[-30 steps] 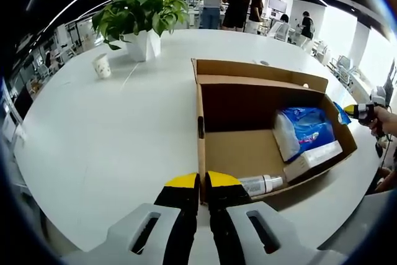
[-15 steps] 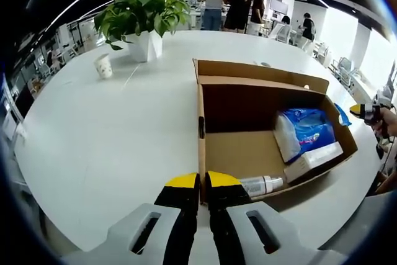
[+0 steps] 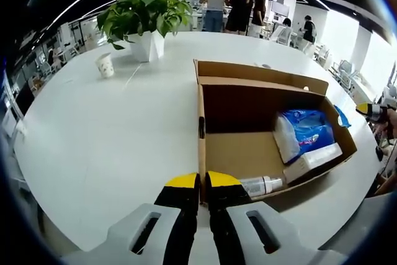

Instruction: Operate the shoe box by opening the lid, removing the specified soft item, and placing it in the target area until the item is outside and the box remains undamaged.

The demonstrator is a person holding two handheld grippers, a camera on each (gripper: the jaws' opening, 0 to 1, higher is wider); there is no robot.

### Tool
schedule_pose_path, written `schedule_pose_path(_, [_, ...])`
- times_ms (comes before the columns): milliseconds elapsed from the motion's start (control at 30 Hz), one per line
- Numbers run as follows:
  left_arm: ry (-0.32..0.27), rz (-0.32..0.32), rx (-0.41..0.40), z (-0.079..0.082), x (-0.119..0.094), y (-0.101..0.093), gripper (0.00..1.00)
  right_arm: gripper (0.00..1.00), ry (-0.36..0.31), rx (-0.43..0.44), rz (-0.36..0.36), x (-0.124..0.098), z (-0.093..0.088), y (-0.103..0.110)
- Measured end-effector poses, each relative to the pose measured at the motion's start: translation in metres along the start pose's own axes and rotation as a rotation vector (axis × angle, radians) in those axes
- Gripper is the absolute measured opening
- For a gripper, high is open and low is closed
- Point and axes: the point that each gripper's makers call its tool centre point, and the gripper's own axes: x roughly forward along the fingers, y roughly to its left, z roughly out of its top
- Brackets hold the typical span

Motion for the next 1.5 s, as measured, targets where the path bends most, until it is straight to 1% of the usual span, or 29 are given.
schedule_pose_path(233, [-0.003, -0.001, 0.001, 0.001, 0.001, 0.001, 0.02, 0.11, 0.011, -0.159, 0.080, -0.008, 0.004, 0.030])
schedule_pose_path(333, [-0.003, -0.002, -0.001, 0.001, 0.001, 0.001, 0.02, 0.12, 0.031, -0.254, 0.117, -0.011, 0.004, 0.045])
schedule_pose_path(367, [-0.003, -0.003, -0.003, 0.001, 0.001, 0.001, 0.02, 0.12, 0.033, -0.263, 0.121, -0.011, 0.004, 0.047])
schedule_pose_path(467, [-0.004, -0.004, -0.006, 0.001, 0.001, 0.001, 0.02, 0.13, 0.043, -0.340, 0.148, -0.014, 0.005, 0.061])
schedule_pose_path(567, [-0.005, -0.006, -0.012, 0.001, 0.001, 0.001, 0.02, 0.13, 0.042, -0.383, 0.161, -0.016, 0.008, 0.070])
schedule_pose_path(767, [-0.007, -0.007, -0.018, 0.001, 0.001, 0.001, 0.02, 0.14, 0.060, -0.502, 0.201, -0.016, 0.011, 0.090])
schedule_pose_path(800, [-0.007, -0.007, -0.020, 0.001, 0.001, 0.001, 0.02, 0.14, 0.062, -0.520, 0.208, -0.015, 0.011, 0.090])
schedule_pose_path(1033, [-0.008, -0.005, -0.021, 0.001, 0.001, 0.000, 0.02, 0.16, 0.090, -0.685, 0.249, -0.009, 0.006, 0.109])
schedule_pose_path(1100, [-0.009, -0.005, -0.024, 0.001, 0.001, 0.000, 0.02, 0.16, 0.093, -0.720, 0.261, -0.007, 0.006, 0.114])
schedule_pose_path(1233, [-0.008, -0.004, -0.022, 0.001, 0.002, 0.000, 0.02, 0.17, 0.093, -0.759, 0.285, -0.001, 0.005, 0.125])
schedule_pose_path(1333, [-0.008, -0.004, -0.022, 0.001, 0.002, 0.000, 0.02, 0.19, 0.102, -0.821, 0.304, 0.002, 0.001, 0.132])
schedule_pose_path(1500, [-0.010, -0.001, -0.021, 0.001, 0.001, -0.001, 0.02, 0.22, 0.124, -0.891, 0.328, 0.009, -0.009, 0.139])
